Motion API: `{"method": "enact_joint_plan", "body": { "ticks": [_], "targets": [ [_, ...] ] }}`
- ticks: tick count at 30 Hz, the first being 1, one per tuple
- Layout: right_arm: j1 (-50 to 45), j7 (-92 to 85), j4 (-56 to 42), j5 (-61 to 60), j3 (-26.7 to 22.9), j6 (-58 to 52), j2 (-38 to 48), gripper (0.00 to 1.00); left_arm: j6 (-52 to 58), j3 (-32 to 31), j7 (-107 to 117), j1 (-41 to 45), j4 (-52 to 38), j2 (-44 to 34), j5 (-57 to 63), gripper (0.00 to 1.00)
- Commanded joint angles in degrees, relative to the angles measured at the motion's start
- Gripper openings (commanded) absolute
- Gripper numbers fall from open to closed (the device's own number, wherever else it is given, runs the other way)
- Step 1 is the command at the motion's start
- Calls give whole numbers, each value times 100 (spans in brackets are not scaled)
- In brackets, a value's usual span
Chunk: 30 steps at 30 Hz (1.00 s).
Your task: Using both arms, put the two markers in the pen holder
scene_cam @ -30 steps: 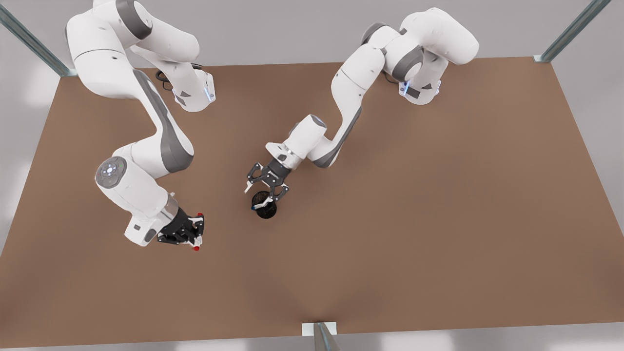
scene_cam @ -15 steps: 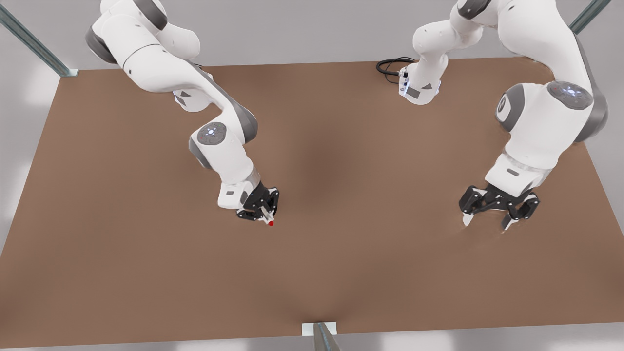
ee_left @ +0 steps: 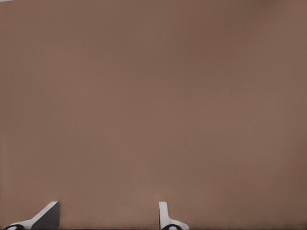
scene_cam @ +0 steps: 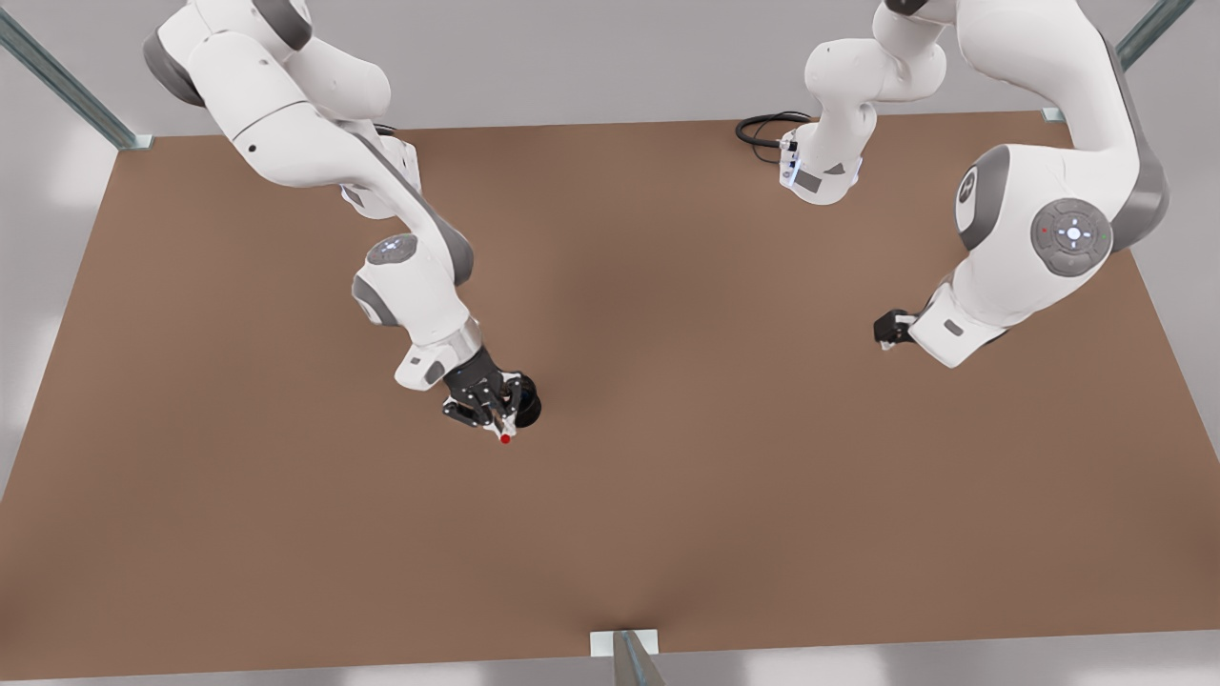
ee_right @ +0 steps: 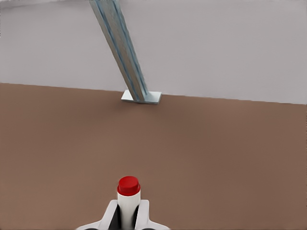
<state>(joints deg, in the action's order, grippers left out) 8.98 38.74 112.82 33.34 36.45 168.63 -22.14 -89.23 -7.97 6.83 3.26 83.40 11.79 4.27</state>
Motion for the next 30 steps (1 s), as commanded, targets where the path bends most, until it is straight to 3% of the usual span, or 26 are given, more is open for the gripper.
{"method": "enact_joint_plan", "body": {
  "ticks": [1,12,30],
  "targets": [
    [86,2129,73,797,-7,776,-1,21,204,-2,12,17,-8,7,21,100],
    [473,2243,759,2212,-7,1523,69,22,213,-2,3,-19,1,78,21,100],
    [368,2375,1207,2555,28,1708,131,23,151,24,-32,-54,-17,280,30,100]
  ]
}}
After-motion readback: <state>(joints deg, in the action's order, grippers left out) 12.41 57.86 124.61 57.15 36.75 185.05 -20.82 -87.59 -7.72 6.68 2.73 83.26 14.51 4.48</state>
